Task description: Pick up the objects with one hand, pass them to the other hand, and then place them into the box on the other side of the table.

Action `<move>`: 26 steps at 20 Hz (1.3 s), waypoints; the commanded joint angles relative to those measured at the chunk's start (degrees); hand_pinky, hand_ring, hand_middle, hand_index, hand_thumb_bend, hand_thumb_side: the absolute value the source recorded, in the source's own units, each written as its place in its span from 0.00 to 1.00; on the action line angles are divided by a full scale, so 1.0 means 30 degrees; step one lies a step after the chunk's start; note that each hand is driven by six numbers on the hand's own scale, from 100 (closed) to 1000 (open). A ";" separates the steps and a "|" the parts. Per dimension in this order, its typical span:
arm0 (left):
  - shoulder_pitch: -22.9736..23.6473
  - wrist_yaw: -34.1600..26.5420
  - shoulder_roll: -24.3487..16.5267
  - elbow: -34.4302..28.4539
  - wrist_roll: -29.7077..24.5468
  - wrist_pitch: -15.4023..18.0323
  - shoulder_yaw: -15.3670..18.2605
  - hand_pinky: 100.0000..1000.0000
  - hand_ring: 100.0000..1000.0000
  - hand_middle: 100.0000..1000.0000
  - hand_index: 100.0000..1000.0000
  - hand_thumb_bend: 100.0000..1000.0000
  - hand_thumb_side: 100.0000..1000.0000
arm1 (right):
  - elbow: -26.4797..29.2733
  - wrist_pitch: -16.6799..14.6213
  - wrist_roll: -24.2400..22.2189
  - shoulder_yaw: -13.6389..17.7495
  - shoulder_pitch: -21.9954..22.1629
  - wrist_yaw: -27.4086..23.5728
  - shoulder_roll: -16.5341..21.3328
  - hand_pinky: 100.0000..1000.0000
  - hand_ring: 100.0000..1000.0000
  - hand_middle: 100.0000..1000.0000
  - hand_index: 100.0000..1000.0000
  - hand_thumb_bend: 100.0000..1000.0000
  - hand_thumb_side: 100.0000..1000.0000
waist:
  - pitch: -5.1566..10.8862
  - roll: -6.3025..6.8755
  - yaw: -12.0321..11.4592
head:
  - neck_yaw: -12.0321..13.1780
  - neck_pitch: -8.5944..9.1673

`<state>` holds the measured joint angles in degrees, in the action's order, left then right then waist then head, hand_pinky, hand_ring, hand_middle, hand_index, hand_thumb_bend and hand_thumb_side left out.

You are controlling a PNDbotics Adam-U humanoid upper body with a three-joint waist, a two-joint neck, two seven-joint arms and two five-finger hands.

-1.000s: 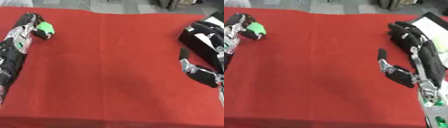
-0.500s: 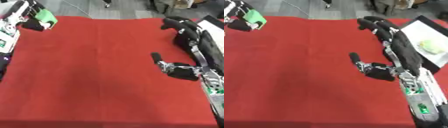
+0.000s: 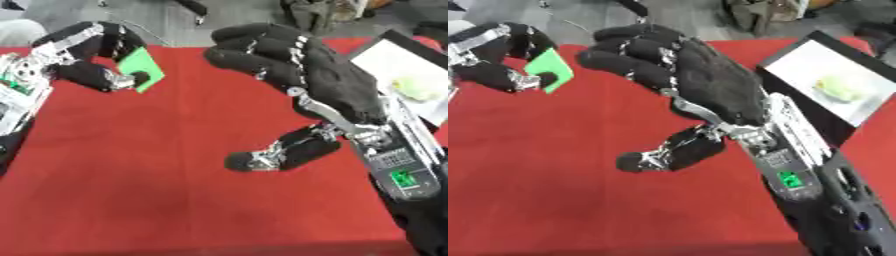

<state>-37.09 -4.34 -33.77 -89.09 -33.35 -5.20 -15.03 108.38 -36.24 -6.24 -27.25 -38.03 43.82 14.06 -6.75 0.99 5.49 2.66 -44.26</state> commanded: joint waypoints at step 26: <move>-0.1669 -0.2822 0.0867 -0.3724 -0.3661 -0.3012 -0.3151 0.52 0.45 0.44 0.67 0.22 0.15 | -0.3348 -0.0326 0.0252 0.0036 0.1232 0.4423 -0.1809 0.84 0.89 0.77 0.98 0.42 0.12 | 0.0368 0.0144 -0.0287 | -0.1067 0.0046</move>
<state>-41.03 -12.19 -30.78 -98.55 -44.02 -14.38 -24.64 99.80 -37.81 -5.99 -27.97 -34.15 55.41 8.25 -6.75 1.40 4.69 -0.25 -44.26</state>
